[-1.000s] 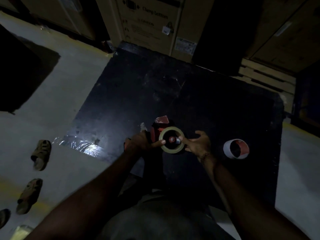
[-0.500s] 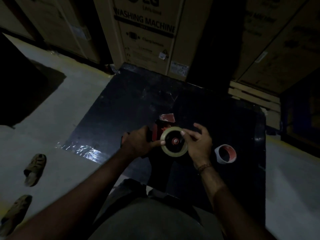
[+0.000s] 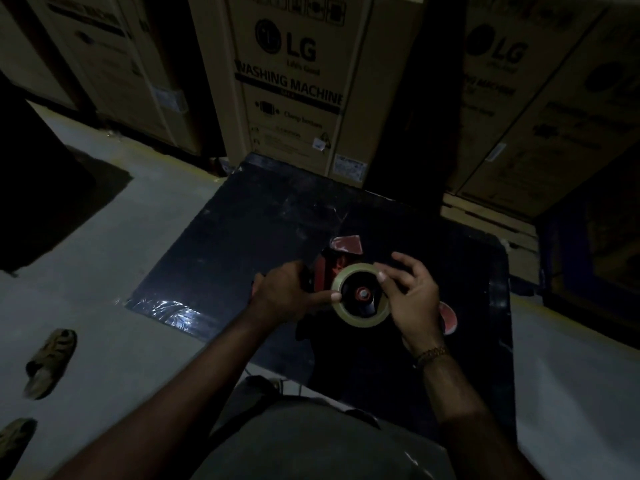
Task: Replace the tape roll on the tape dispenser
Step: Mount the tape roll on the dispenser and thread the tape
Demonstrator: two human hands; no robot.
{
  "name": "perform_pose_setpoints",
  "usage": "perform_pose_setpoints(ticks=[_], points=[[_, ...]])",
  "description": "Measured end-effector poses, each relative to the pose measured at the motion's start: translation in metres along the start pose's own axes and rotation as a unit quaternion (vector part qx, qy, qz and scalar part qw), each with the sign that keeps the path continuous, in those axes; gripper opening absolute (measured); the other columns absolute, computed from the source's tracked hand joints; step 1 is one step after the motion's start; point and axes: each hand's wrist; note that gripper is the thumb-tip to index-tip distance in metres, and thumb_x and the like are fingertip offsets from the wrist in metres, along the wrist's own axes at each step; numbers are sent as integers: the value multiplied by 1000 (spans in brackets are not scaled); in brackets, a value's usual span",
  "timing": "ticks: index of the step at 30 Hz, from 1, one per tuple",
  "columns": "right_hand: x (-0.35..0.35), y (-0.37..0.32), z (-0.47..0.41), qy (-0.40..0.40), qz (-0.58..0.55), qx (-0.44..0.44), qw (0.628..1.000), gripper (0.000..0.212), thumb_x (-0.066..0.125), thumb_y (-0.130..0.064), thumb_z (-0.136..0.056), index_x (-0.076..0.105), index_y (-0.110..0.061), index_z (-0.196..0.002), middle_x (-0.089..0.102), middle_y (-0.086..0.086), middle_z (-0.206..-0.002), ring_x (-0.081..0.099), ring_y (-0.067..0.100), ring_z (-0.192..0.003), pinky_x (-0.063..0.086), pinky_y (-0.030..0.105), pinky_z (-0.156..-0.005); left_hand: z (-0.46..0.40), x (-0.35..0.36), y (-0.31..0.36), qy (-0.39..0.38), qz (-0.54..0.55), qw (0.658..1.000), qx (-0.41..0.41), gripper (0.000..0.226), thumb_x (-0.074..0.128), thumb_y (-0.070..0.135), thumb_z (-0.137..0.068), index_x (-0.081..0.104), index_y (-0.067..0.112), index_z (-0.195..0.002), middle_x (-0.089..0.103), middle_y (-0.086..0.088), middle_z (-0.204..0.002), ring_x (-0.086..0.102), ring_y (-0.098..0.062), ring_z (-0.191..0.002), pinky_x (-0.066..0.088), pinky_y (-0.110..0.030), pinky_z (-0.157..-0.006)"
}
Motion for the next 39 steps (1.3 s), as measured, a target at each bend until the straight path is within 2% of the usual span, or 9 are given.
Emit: perform_pose_setpoints(ticks=[6,10,13,17,21,25,28,30,39], points=[[-8,-6,3,-9,26,-25,999,42,69,-2,-97,59,-16,-136,82,-1,-111,75,5,-108,59,26,-91,7,2,5,-6,56,998,-9,78,54,106,-42,53,37,-78,62,16,-76,70,-16,-89,55,-51,-93],[-8,-16,8,5,97,-63,993,38,69,-6,-97,62,-21,-132,79,-6,-112,73,0,-105,60,27,-94,15,1,14,5,53,998,-14,76,63,98,-54,60,37,-99,69,13,-96,68,-18,-105,47,-49,-102],[-2,-30,18,28,195,-151,969,35,67,-10,-98,64,-23,-131,71,-4,-121,68,3,-113,57,22,-97,21,1,23,40,38,998,-22,72,67,93,-60,61,35,-103,74,8,-105,69,-20,-109,36,-38,-91],[9,-48,16,-13,304,-243,921,38,64,-21,-100,60,-21,-139,61,-5,-134,55,11,-127,48,28,-105,29,-1,28,77,15,997,-13,73,68,91,-62,62,35,-108,74,9,-106,69,-17,-108,33,-37,-87],[6,-56,-2,-104,298,-154,936,49,64,-35,-102,54,-21,-148,55,-6,-145,51,4,-128,44,23,-103,33,-10,28,50,15,999,11,61,71,89,-61,50,40,-92,63,16,-90,67,-13,-101,32,-36,-86],[-4,-57,-15,-150,250,-61,955,39,67,-45,-99,70,-21,-131,74,-7,-118,69,7,-110,58,35,-102,33,-7,25,36,40,999,-2,66,61,97,-61,55,34,-80,61,19,-78,62,-7,-85,46,-41,-94],[-6,-52,-19,-146,218,-19,965,40,74,-52,-92,74,-24,-120,79,-4,-107,76,11,-100,62,43,-97,33,-3,25,23,161,985,-52,87,37,107,-64,73,28,-74,74,12,-72,71,-8,-83,52,-47,-100],[-4,-48,-17,-137,202,-8,970,37,77,-49,-90,73,-24,-116,80,-3,-100,78,12,-94,63,44,-93,35,-4,30,22,174,982,-77,97,28,106,-68,74,21,-70,75,8,-70,72,-13,-81,51,-47,-101],[-9,-40,-12,-117,196,-3,974,50,78,-44,-89,62,-20,-130,79,-2,-91,76,15,-92,61,46,-93,29,5,38,7,164,977,-137,103,21,111,-60,75,23,-67,77,-1,-85,70,-30,-101,50,-47,-104]])
Point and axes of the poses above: each hand's wrist, its own z-axis away from the middle knuckle, its own x-axis out of the palm, y = z × x
